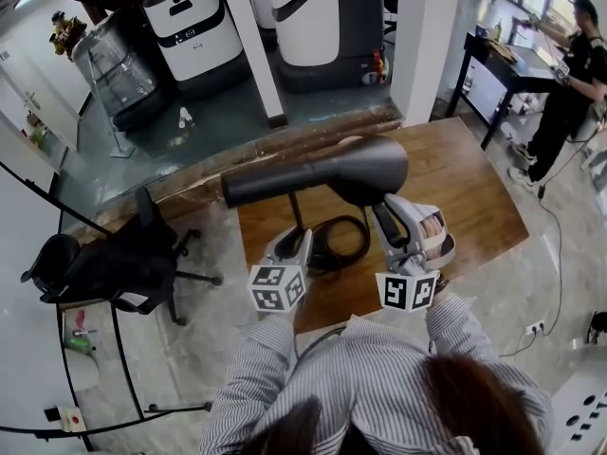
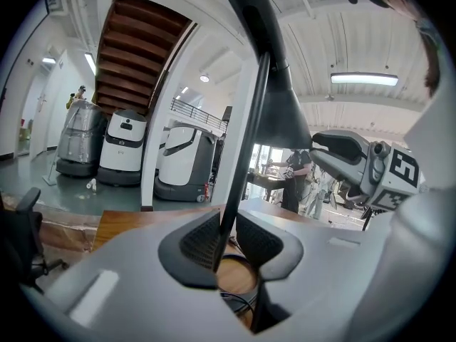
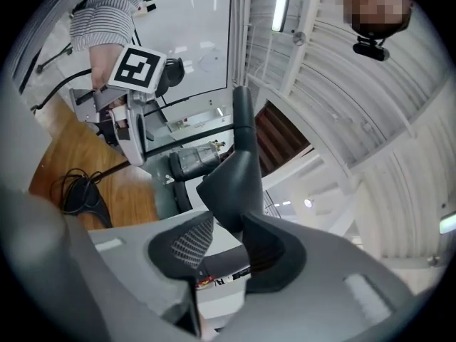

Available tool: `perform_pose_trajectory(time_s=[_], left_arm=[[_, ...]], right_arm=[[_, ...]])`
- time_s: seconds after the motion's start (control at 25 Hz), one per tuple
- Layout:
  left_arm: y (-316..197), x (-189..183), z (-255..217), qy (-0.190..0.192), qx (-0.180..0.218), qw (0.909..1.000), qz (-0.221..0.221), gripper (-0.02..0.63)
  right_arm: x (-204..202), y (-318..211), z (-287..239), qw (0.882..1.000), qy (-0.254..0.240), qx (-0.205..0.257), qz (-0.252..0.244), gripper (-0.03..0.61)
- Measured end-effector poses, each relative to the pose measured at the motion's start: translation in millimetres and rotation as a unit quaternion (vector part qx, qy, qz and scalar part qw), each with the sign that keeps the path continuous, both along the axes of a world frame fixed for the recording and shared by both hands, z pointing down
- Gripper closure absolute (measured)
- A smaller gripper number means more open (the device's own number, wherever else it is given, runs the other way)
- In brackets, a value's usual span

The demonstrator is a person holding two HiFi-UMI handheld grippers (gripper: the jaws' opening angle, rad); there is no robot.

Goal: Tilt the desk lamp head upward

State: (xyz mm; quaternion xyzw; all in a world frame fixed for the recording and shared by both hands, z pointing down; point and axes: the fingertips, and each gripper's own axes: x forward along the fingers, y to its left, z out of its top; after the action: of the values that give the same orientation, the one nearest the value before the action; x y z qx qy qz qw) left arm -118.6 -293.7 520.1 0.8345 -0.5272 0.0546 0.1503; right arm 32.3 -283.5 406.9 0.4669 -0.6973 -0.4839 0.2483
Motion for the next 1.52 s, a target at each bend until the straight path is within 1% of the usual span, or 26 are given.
perform_pose_trajectory(time_s=[0.32, 0.88, 1.04, 1.52], left_arm=[[0.3, -1.0, 0.8, -0.010, 0.001, 0.9999, -0.005, 0.546], [-1.6, -0.1, 2.6, -0.012, 0.004, 0.9999, -0.011, 0.548], [-1.5, -2.7, 3.0, -0.009, 0.004, 0.9999, -0.010, 0.548], [-2.4, -7.5, 2.2, -0.013, 0.004, 0.9998, -0.015, 0.554]], right_arm=[[18.5, -8.7, -32.5, 0.999, -0.010, 0.026, 0.024, 0.448], [32.5, -15.6, -67.8, 0.998, -0.024, 0.051, 0.039, 0.446], [32.8, -16.5, -80.7, 0.997, -0.032, 0.062, 0.044, 0.448], [27.1, -17.8, -112.4, 0.995, -0.028, 0.092, 0.040, 0.453]])
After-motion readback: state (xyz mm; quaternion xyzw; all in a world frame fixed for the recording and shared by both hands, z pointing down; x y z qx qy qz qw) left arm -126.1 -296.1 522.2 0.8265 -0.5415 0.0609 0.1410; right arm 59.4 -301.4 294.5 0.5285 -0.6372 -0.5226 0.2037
